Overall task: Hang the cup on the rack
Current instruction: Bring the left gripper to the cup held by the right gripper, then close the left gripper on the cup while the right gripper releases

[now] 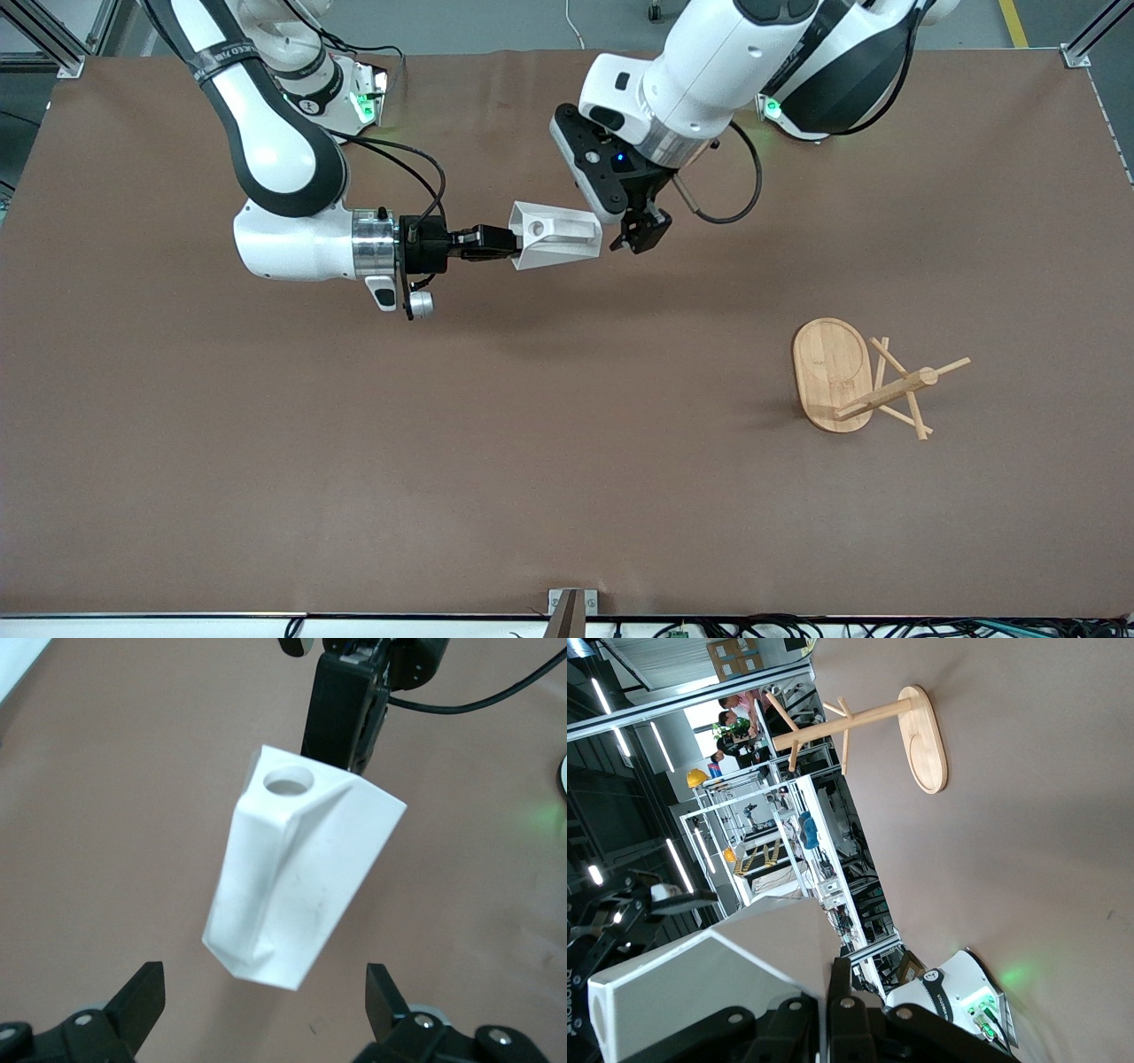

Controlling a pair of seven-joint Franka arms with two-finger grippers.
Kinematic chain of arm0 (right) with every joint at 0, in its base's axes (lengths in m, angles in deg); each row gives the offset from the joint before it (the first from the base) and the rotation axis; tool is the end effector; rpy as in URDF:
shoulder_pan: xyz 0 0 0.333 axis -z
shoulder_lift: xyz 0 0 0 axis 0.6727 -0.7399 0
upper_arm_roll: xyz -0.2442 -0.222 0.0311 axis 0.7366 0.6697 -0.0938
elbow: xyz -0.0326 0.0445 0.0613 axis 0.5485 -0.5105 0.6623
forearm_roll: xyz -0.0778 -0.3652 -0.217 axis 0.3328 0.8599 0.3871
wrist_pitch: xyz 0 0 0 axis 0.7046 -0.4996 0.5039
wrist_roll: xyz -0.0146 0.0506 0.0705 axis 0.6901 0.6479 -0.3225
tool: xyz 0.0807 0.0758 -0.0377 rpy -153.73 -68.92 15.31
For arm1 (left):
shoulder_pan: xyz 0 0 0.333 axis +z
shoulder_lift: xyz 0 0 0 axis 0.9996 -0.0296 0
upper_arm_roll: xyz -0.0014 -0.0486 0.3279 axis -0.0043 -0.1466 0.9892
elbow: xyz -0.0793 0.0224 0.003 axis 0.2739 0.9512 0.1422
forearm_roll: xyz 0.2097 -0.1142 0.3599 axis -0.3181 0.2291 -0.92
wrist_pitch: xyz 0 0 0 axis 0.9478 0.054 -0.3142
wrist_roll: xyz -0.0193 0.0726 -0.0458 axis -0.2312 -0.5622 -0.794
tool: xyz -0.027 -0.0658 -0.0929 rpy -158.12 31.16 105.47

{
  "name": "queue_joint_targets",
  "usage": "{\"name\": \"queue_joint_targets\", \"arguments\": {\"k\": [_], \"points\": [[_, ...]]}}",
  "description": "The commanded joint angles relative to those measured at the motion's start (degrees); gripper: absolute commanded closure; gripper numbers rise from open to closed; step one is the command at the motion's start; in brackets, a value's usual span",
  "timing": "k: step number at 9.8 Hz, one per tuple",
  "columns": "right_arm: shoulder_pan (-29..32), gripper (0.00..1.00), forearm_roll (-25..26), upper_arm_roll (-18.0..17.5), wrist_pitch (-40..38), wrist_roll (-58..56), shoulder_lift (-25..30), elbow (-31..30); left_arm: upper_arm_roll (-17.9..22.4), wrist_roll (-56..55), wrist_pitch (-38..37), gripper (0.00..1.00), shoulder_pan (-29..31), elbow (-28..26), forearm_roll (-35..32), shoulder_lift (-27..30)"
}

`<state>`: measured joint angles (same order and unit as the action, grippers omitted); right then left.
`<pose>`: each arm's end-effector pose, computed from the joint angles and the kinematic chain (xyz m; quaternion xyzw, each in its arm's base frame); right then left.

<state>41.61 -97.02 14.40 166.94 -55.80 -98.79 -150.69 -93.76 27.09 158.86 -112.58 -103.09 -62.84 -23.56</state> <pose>0.5554 0.3478 0.3877 -0.7851 0.0783 0.1331 0.5999 0.5298 -0.4675 0.5653 0.8311 -0.5262 0.0956 0.1525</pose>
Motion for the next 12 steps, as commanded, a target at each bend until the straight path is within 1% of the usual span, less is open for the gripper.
{"name": "queue_joint_targets", "arguments": {"k": [1,6,9,10,11,12], "points": [[0.5,1.0,-2.2,-0.7,0.0,-1.0,3.1,-2.9,-0.4,4.6,1.7,0.0,-0.5,1.6,-1.1,-3.0],[0.5,0.99,-2.2,-0.7,0.0,-0.9,4.5,-3.4,-0.7,12.6,1.6,0.0,-1.1,1.5,-1.3,-4.7],[0.5,0.99,-2.2,-0.7,0.0,-0.9,4.8,-3.5,-1.5,13.0,1.0,0.0,-1.2,1.0,-1.1,-5.0],[0.5,0.99,-2.2,-0.7,0.0,-0.9,4.8,-3.5,-1.7,13.0,1.0,0.04,-1.2,0.6,-1.1,-5.0],[0.5,0.99,-2.2,-0.7,0.0,-0.9,4.9,-3.5,-1.7,13.0,1.0,0.21,-1.1,0.4,-1.1,-5.1],[0.5,0.99,-2.2,-0.7,0.0,-0.8,4.9,-3.5,-1.7,12.5,1.0,0.55,-1.2,0.3,-1.0,-5.1]]}}
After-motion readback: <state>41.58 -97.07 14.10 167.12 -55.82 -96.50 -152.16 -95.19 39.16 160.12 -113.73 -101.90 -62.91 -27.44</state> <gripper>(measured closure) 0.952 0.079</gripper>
